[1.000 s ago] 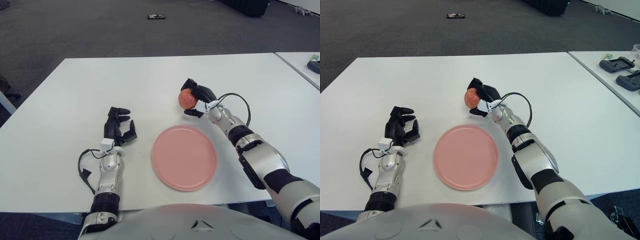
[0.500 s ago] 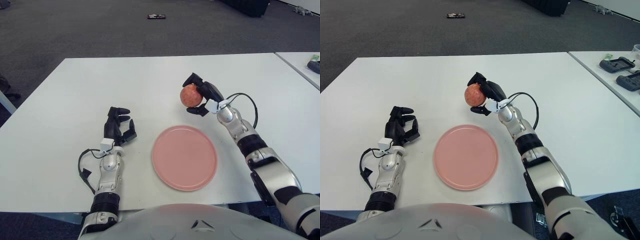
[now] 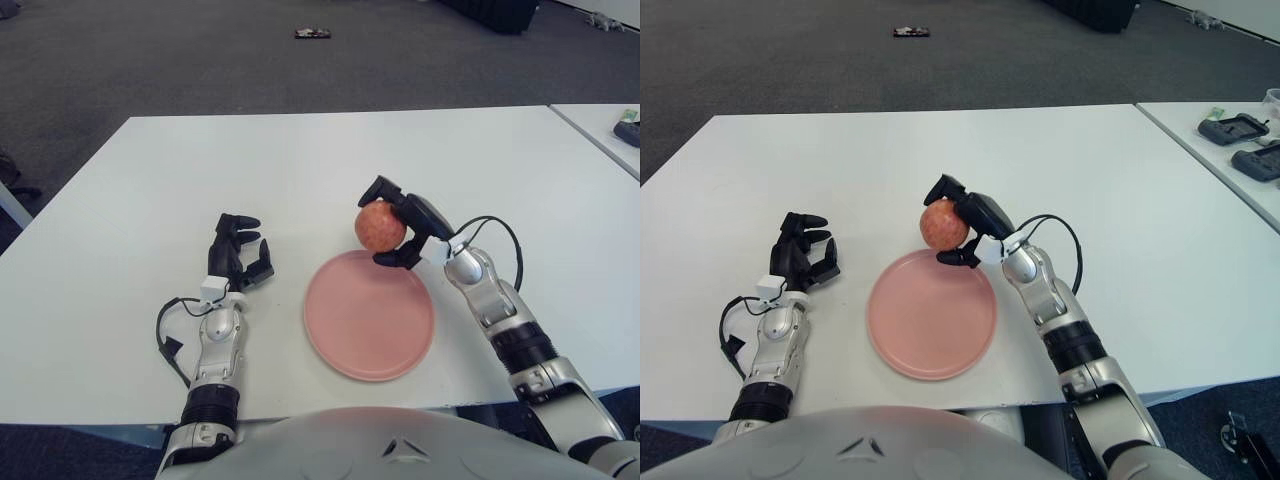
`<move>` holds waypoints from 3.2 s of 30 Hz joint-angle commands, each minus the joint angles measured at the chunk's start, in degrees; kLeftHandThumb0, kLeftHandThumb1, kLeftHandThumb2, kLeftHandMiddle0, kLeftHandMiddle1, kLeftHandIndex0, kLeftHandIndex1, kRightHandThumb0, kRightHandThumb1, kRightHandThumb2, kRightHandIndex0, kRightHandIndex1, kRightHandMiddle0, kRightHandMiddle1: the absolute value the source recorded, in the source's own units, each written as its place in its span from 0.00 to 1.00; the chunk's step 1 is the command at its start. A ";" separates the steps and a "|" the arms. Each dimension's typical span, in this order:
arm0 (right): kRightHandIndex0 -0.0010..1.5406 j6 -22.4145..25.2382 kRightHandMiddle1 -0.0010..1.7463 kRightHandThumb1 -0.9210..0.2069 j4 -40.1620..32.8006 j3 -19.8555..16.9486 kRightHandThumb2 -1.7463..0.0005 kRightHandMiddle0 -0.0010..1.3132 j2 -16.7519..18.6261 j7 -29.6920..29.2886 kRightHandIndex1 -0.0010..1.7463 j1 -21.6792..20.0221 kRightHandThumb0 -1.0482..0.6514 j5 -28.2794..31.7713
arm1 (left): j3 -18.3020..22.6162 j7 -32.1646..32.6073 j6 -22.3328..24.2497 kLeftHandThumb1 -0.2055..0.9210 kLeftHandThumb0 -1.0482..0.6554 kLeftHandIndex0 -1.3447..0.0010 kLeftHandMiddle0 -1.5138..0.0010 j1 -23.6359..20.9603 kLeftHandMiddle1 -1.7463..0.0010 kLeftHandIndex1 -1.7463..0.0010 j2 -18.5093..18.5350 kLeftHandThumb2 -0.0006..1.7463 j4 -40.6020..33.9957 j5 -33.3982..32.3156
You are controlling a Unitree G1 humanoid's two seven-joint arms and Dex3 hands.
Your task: Put the apple into the plate.
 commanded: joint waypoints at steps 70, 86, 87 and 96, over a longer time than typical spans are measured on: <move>0.00 16.77 0.22 0.32 -19.45 12.46 0.60 0.00 -8.44 12.47 0.02 5.44 0.11 -32.29 | -0.44 0.88 1.37 0.46 0.61 0.71 0.60 1.96 0.00 0.00 0.03 0.77 3.36 0.63; 0.00 15.08 0.00 0.22 -19.11 9.37 0.76 0.00 -6.71 6.40 0.00 8.04 0.04 -27.44 | -0.30 1.30 2.12 0.45 0.61 0.69 0.59 1.82 0.00 0.01 -0.20 0.77 3.39 0.49; 0.00 14.68 0.00 0.22 -18.93 9.04 0.76 0.00 -6.66 5.99 0.00 8.14 0.04 -26.58 | -0.28 1.33 2.37 0.45 0.61 0.70 0.59 1.82 0.00 0.01 -0.20 0.77 3.33 0.48; 0.00 12.28 0.00 0.18 -17.82 6.87 0.80 0.00 -6.85 4.12 0.00 8.77 0.01 -22.49 | -0.09 1.46 2.64 0.57 0.61 0.78 0.65 1.87 0.00 0.00 -0.27 0.69 3.05 0.35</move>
